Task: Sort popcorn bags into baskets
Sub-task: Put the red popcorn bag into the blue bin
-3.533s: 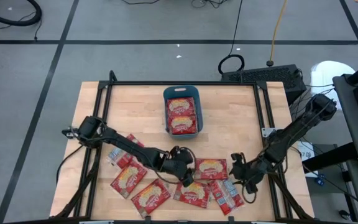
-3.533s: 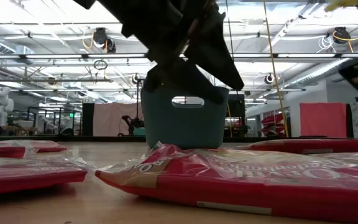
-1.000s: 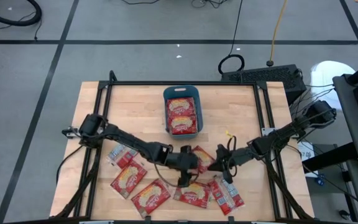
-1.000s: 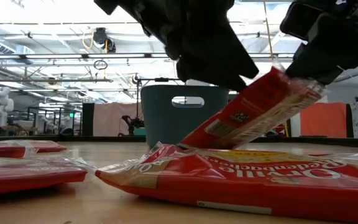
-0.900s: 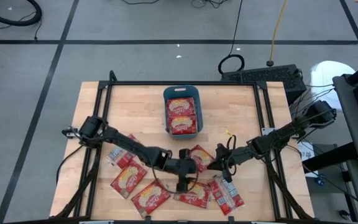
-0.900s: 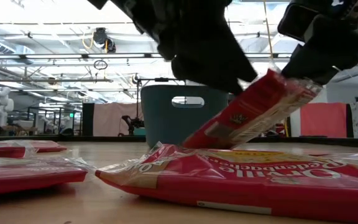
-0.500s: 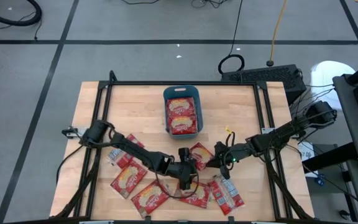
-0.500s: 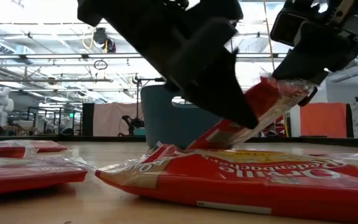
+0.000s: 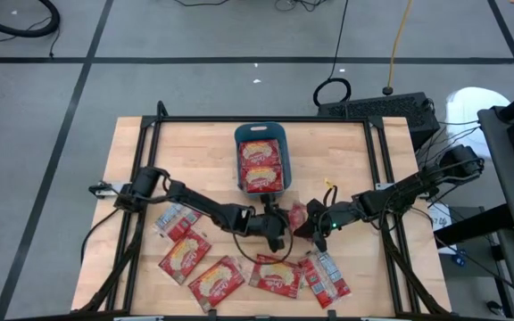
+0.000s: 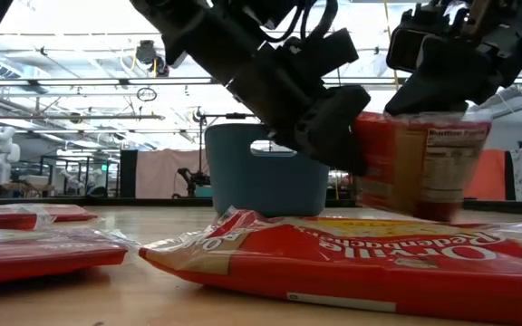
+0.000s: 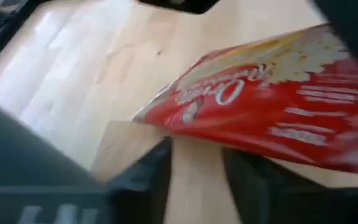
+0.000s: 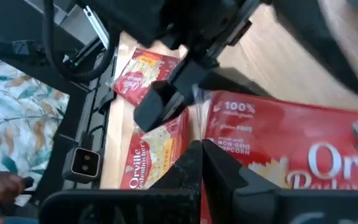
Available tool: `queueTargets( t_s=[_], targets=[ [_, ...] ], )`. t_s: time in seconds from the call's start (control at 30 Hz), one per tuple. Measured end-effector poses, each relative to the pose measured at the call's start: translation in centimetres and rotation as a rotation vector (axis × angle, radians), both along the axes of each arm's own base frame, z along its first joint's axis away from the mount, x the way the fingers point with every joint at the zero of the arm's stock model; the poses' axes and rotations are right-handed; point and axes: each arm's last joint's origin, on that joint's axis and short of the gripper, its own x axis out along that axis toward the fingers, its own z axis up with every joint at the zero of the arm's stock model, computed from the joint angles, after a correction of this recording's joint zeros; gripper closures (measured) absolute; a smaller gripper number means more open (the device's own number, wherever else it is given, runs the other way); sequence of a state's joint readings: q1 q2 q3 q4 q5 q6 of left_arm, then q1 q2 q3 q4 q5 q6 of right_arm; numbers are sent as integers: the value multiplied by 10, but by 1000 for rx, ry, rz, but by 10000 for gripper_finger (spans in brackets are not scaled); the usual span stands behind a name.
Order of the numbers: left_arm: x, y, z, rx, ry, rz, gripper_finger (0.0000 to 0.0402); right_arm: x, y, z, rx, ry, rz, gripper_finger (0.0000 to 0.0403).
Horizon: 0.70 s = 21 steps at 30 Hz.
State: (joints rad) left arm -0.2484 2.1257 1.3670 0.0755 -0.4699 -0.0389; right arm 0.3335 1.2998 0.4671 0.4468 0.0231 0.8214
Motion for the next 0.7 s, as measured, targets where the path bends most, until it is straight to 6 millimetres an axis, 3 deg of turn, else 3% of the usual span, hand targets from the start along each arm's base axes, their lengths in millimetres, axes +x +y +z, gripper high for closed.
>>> queueTargets(
  t_s=[0.13, 0.2, 0.43, 0.7],
  targets=[
    [2, -2, 7, -22, -10, -49, 358, -2, -1, 6, 59, -11, -26, 403],
    [4, -4, 14, -37, -41, -61, 390, -4, -1, 10, 77, -19, -32, 403],
    [5, -7, 25, -56, -103, -80, 397, -11, -5, 17, 60, -4, -59, 403],
    [5, -15, 27, -167, -147, -88, 396, -16, -6, 10, 0, 72, -41, 403]
  ],
)
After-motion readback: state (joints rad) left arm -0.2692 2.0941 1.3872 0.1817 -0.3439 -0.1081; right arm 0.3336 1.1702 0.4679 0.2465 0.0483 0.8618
